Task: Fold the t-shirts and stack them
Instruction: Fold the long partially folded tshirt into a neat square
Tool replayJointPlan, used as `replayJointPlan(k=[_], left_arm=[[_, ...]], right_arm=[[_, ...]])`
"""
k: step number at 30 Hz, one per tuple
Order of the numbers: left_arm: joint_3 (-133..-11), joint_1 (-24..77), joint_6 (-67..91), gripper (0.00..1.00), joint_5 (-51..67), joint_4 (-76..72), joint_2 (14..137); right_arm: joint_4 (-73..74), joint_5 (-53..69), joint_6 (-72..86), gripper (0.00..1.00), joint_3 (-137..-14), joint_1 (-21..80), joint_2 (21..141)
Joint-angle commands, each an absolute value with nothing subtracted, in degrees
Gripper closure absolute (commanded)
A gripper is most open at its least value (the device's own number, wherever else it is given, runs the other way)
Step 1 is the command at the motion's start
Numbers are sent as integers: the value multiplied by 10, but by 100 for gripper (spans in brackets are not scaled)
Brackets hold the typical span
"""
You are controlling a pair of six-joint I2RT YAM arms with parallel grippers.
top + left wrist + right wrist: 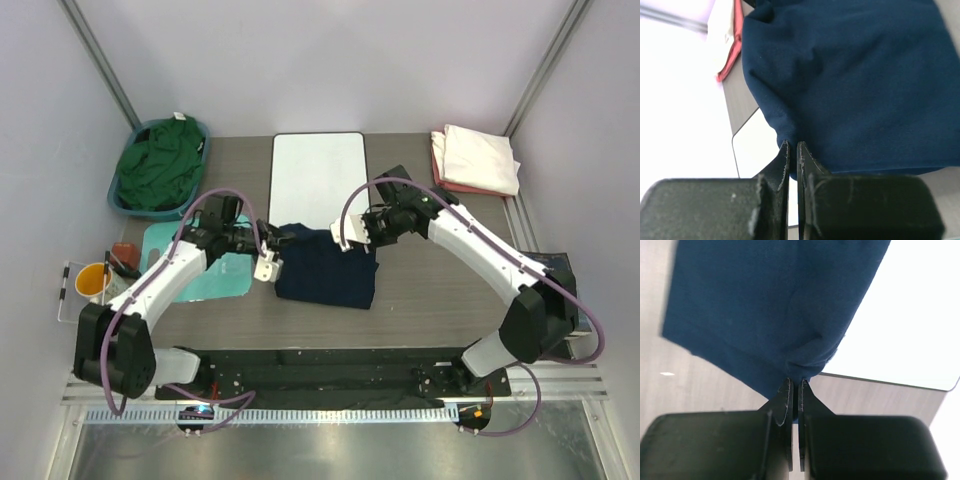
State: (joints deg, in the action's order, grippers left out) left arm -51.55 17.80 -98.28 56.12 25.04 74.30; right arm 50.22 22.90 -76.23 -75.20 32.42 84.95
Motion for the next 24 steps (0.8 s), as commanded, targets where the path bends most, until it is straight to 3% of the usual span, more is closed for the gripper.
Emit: replayJointPlan(k=[1, 10, 11, 12, 13, 15, 16, 17, 18, 19, 21, 24], left_arm=[[-547, 171, -975, 100, 551, 171, 771], [-532, 165, -1021, 100, 495, 106, 846], [-521, 165, -1018, 95, 486, 72, 856], [-508, 165, -998, 86, 471, 29, 865], [-475, 165, -981, 74, 462, -99, 893], [-427, 168, -948, 74, 440, -240, 931], [-417, 175, -926, 71, 405, -383, 953], [-410, 179, -899, 60, 383, -461, 1001], [-407, 183, -876, 43, 364, -530, 1021], [-410, 187, -837, 37, 334, -632, 1037], [-417, 188, -819, 22, 318, -673, 1056], [-404, 188, -806, 23, 317, -678, 1024]], right_arm=[[424, 208, -795, 99, -783, 311, 881], [323, 180, -779, 99, -772, 302, 927], [293, 164, -756, 96, -748, 305, 926], [239, 138, -751, 78, -737, 306, 920], [212, 128, -746, 68, -724, 306, 917], [109, 73, -725, 54, -674, 314, 904], [86, 60, -731, 50, -660, 316, 901], [55, 42, -723, 46, -631, 322, 897], [17, 26, -719, 39, -625, 323, 890], [18, 25, -715, 37, -623, 323, 888], [31, 25, -694, 29, -627, 323, 883], [106, 12, -608, 26, -657, 316, 889]])
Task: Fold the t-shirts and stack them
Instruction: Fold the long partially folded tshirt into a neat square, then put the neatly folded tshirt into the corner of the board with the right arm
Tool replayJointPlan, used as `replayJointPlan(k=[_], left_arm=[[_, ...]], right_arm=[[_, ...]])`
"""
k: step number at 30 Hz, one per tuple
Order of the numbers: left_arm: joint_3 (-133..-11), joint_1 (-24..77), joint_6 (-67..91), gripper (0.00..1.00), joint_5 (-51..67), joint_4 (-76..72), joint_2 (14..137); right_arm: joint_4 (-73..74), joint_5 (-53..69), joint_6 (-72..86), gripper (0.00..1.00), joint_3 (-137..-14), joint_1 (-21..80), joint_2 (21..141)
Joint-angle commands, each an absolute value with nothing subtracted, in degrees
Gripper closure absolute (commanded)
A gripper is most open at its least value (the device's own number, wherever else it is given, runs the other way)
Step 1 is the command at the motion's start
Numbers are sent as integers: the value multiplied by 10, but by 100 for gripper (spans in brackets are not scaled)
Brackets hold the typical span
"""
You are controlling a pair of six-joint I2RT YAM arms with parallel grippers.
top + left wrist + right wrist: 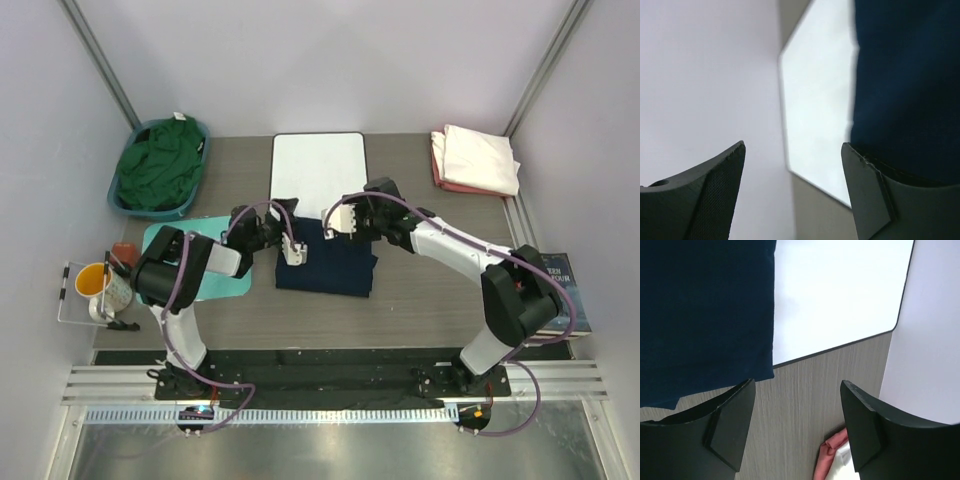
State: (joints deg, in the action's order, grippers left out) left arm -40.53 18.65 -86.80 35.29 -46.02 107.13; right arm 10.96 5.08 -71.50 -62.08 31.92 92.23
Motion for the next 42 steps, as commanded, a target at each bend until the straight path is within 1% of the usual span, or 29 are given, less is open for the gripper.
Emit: replayJointPlan(k=[1, 2, 3, 4, 5, 7, 8, 9, 10, 11, 12, 13, 14, 15, 18, 19, 20, 23, 26, 28, 30, 37, 42], left_arm=[[-397, 188, -809, 22, 333, -674, 1012], [-389, 189, -818, 22, 344, -651, 983], [-379, 189, -823, 21, 354, -642, 969], [-375, 192, -824, 19, 364, -624, 956], [-374, 193, -843, 19, 380, -572, 938], [-381, 203, -850, 21, 386, -507, 891], [-401, 207, -879, 21, 384, -395, 876], [-415, 219, -899, 31, 375, -334, 851], [-429, 226, -910, 35, 367, -282, 844], [-454, 231, -928, 38, 362, -226, 840], [-461, 245, -937, 43, 338, -156, 842], [-461, 251, -932, 42, 328, -154, 846], [-452, 257, -928, 39, 316, -153, 852], [-445, 269, -940, 39, 297, -154, 856], [-418, 285, -967, 35, 281, -145, 874], [-410, 289, -969, 32, 280, -148, 883], [-401, 293, -972, 22, 280, -145, 886], [-402, 311, -975, 11, 258, -128, 900], [-423, 324, -961, 9, 234, -104, 920], [-426, 327, -966, 8, 222, -117, 934], [-427, 337, -967, 9, 215, -125, 948], [-442, 363, -962, 8, 201, -134, 976], [-445, 376, -947, 9, 188, -136, 996]], right_arm=[[139, 14, -567, 26, -677, 309, 909], [213, 25, -510, 26, -719, 298, 920], [264, 63, -444, 26, -742, 269, 933], [301, 139, -414, 26, -757, 252, 946], [352, 182, -396, 25, -759, 240, 950], [394, 260, -360, 25, -752, 214, 968], [417, 278, -344, 24, -746, 206, 976], [418, 293, -319, 24, -738, 194, 982], [417, 316, -284, 23, -722, 169, 986], [412, 375, -262, 22, -715, 152, 997], [404, 405, -240, 22, -708, 139, 1004], [388, 423, -173, 22, -694, 117, 1011], [353, 466, -147, 22, -687, 110, 1015], [335, 481, -129, 22, -681, 106, 1017], [254, 496, -18, 22, -658, 104, 1026], [235, 499, 0, 22, -643, 102, 1029], [198, 504, 57, 22, -635, 97, 1032], [159, 518, 93, 23, -621, 92, 1044], [122, 519, 133, 23, -608, 92, 1052], [92, 512, 168, 24, -592, 92, 1049], [91, 505, 169, 24, -583, 91, 1044], [120, 464, 141, 24, -556, 91, 1026], [163, 433, 111, 24, -561, 85, 1024]])
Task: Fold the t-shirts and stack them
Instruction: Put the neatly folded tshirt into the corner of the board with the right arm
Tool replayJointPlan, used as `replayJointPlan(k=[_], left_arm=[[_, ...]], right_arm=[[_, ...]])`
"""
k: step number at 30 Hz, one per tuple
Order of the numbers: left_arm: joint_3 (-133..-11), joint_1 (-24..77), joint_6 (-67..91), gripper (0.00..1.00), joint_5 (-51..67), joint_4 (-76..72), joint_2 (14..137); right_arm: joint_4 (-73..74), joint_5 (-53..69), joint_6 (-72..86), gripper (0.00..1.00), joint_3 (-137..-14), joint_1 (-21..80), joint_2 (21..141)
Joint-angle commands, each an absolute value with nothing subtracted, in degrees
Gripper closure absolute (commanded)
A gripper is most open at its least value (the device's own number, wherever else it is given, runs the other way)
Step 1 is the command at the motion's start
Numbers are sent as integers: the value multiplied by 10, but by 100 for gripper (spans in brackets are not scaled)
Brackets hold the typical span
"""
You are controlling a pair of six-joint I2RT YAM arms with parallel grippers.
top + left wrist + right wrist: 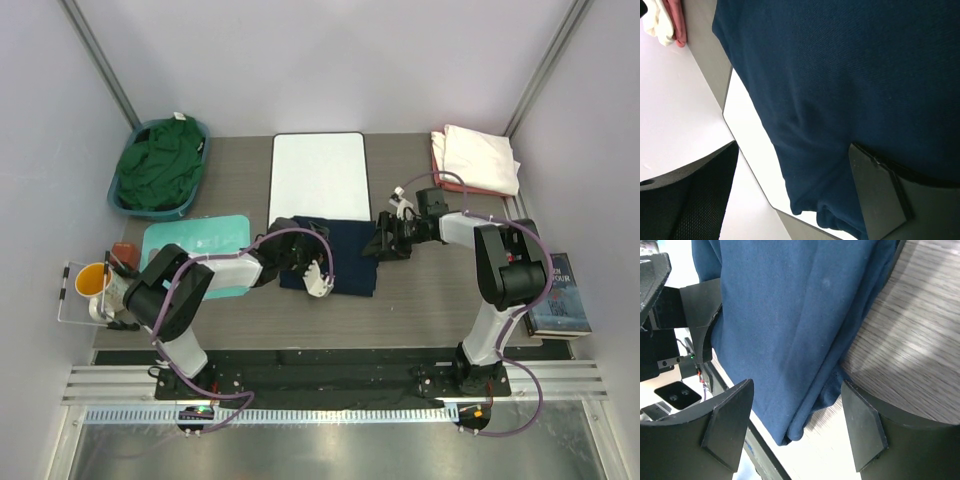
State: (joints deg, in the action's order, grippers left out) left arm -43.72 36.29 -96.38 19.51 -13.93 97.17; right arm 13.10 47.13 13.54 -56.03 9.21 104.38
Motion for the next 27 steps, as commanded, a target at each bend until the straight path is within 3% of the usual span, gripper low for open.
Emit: replayJointPlan(k=[1, 27], left_arm=[[-442, 378, -946, 9, 187, -142, 1000], [-512, 451, -794, 12, 156, -170, 1068]], right_arm=[[170, 434, 110, 24, -560, 84, 1024], [63, 458, 214, 28, -586, 128, 1086]])
